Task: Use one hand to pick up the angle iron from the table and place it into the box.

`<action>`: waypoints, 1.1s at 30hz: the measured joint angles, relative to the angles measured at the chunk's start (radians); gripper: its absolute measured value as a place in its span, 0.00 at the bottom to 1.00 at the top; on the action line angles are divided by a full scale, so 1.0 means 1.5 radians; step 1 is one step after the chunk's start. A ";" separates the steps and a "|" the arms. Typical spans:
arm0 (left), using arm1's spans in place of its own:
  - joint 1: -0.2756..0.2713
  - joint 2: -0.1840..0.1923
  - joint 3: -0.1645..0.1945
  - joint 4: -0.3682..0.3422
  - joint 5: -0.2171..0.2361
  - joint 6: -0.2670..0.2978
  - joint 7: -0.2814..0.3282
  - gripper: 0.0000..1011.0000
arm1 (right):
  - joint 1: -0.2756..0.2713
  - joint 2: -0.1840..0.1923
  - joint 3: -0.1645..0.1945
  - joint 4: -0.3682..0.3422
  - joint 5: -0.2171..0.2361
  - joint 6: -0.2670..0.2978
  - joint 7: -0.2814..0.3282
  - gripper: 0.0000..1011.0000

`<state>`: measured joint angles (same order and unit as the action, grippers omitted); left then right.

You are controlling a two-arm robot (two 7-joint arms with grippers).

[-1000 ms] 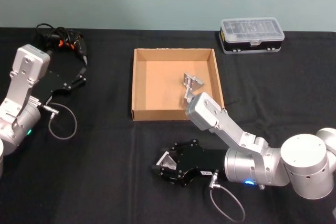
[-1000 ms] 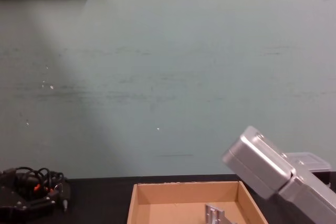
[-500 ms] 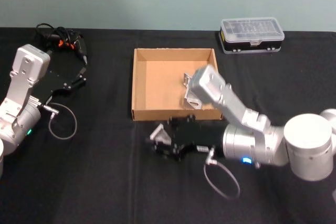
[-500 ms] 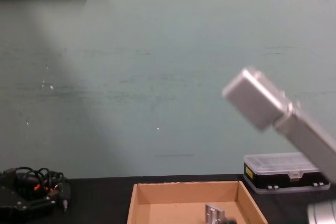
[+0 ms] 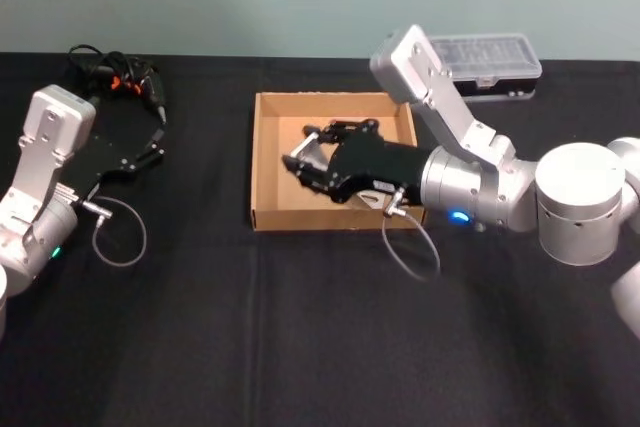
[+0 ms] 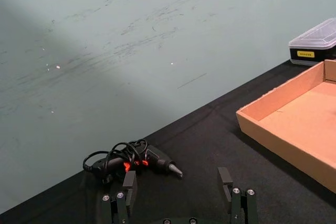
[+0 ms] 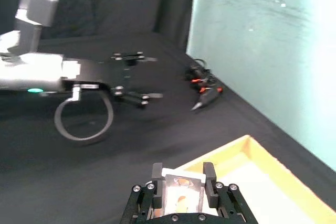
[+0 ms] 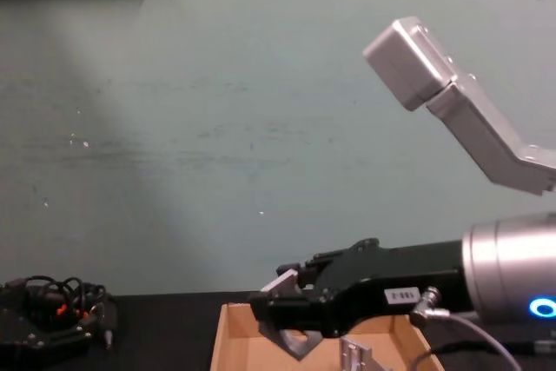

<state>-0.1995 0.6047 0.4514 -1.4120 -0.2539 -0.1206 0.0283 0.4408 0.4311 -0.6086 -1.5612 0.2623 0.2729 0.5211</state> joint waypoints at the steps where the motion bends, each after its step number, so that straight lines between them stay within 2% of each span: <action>1: 0.000 0.000 0.000 0.000 0.000 0.000 0.000 0.99 | 0.008 -0.009 0.000 0.017 -0.006 -0.006 -0.005 0.45; 4: 0.000 0.000 0.000 0.000 0.000 0.000 0.000 0.99 | 0.023 -0.020 -0.002 0.043 -0.019 -0.016 -0.011 0.45; 7: 0.000 0.000 0.000 0.000 0.000 0.000 0.000 0.99 | 0.043 -0.042 -0.006 0.090 -0.038 -0.030 -0.020 0.45; 8: 0.000 0.000 0.000 0.000 0.000 0.000 0.000 0.99 | 0.043 -0.042 -0.006 0.090 -0.038 -0.030 -0.020 0.45; 16: 0.000 0.000 0.000 0.000 0.000 0.000 0.000 0.99 | 0.071 -0.083 -0.007 0.182 -0.062 -0.048 -0.024 0.45; 18: 0.000 0.000 0.000 0.000 0.000 0.000 0.000 0.99 | 0.073 -0.086 -0.007 0.188 -0.064 -0.049 -0.024 0.45; 19: 0.000 0.000 0.000 0.000 0.000 0.000 0.000 0.99 | 0.078 -0.094 -0.007 0.209 -0.069 -0.051 -0.024 0.45; 25: 0.000 0.000 0.000 0.000 0.000 0.000 0.000 0.99 | 0.087 -0.111 -0.007 0.248 -0.082 -0.055 -0.023 0.45; 33: 0.000 0.000 0.000 0.000 0.000 0.000 0.000 0.99 | 0.091 -0.126 -0.001 0.276 -0.092 -0.057 -0.022 0.45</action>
<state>-0.1995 0.6047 0.4513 -1.4120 -0.2539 -0.1206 0.0283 0.5779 0.2429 -0.6102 -1.1476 0.1248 0.1871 0.4887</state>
